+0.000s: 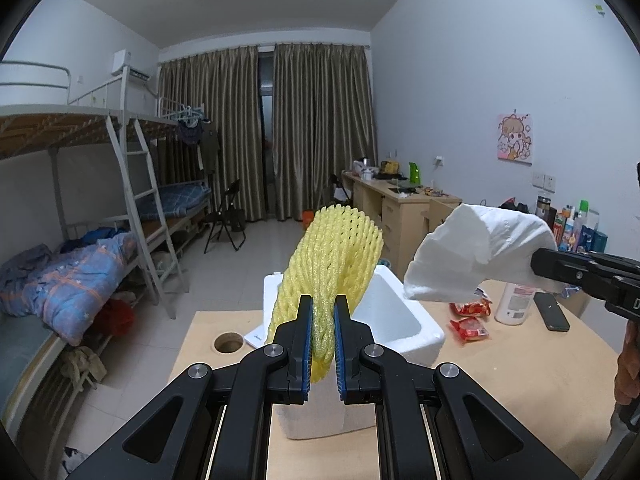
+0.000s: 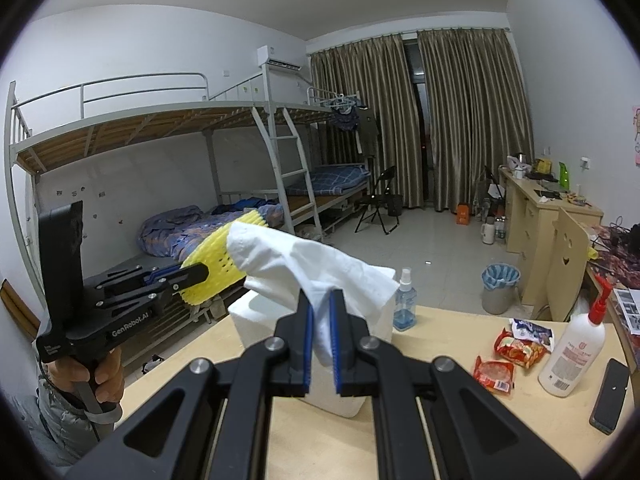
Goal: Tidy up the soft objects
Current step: 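Carry the yellow net and white cloth over the white foam box with both tools, then open the left tool to drop the yellow net into the foam box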
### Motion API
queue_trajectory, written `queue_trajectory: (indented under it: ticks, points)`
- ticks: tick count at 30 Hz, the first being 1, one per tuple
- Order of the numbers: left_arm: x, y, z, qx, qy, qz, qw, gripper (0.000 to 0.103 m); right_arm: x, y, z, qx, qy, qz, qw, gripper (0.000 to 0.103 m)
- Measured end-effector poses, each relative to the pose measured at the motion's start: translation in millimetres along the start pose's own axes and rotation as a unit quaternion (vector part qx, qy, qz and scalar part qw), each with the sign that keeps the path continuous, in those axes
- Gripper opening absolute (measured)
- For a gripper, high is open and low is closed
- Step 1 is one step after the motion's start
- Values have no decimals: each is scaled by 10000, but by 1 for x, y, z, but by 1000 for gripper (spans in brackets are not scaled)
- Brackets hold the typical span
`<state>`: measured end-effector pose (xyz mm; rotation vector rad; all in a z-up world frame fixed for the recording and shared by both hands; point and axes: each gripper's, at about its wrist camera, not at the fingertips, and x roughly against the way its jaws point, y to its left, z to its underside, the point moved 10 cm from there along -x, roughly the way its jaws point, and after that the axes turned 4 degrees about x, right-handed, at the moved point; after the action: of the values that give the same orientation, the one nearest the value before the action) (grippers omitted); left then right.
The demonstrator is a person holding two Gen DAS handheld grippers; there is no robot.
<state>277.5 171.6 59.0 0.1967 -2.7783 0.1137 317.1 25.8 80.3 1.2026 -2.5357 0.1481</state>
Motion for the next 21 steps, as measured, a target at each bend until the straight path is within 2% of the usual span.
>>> queue_trajectory:
  ticks: [21]
  points:
    - [-78,-4,2,-61,459,223,9987,10,-22,-23,-3,-4,98,226,9997,10]
